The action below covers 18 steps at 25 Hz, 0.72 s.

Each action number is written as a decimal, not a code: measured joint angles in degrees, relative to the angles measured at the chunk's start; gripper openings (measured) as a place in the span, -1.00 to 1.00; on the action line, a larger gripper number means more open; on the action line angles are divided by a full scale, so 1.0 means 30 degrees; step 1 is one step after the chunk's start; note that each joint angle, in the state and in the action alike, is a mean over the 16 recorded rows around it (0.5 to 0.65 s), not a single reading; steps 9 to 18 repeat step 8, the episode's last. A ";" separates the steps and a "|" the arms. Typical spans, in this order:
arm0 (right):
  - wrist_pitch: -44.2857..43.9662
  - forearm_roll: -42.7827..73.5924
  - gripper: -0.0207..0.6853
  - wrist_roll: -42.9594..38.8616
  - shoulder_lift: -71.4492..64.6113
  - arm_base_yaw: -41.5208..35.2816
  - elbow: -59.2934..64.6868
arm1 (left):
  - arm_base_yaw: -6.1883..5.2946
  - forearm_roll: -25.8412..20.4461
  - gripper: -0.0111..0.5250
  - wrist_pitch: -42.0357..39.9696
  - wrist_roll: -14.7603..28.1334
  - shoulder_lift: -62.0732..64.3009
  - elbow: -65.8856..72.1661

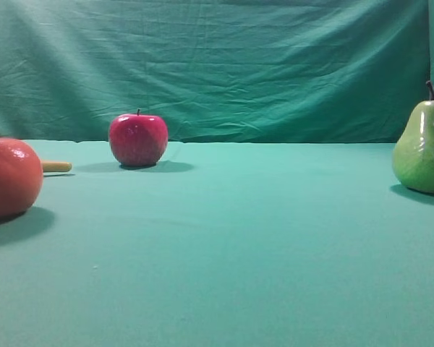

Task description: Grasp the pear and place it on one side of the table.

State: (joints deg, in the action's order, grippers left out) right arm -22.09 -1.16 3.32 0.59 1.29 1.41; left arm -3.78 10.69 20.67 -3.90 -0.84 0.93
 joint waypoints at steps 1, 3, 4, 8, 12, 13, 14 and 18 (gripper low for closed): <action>-0.0009 0.0000 -0.94 0.0000 0.0000 0.0000 0.0000 | 0.0000 0.0000 -0.96 0.0000 0.0000 0.0000 0.0000; -0.0026 0.0000 -0.94 0.0000 0.0000 0.0000 0.0000 | 0.0000 0.0000 -0.96 0.0000 0.0000 0.0000 0.0000; -0.0030 0.0000 -0.94 0.0000 0.0000 0.0000 0.0000 | 0.0000 0.0000 -0.96 0.0000 0.0000 0.0000 0.0000; -0.0030 0.0000 -0.94 0.0003 0.0000 0.0000 0.0000 | 0.0000 0.0000 -0.96 0.0000 0.0000 0.0000 0.0000; -0.0030 0.0000 -0.94 0.0003 0.0000 0.0000 0.0000 | 0.0000 0.0000 -0.96 0.0000 0.0000 0.0000 0.0000; -0.0030 0.0000 -0.94 0.0003 0.0000 0.0000 0.0000 | 0.0000 0.0000 -0.96 0.0000 0.0000 0.0000 0.0000; -0.0030 0.0000 -0.94 0.0003 0.0000 0.0000 0.0000 | 0.0000 0.0000 -0.96 0.0000 0.0000 0.0000 0.0000; -0.0030 0.0000 -0.94 0.0003 0.0000 0.0000 0.0000 | 0.0000 0.0000 -0.96 0.0000 0.0000 0.0000 0.0000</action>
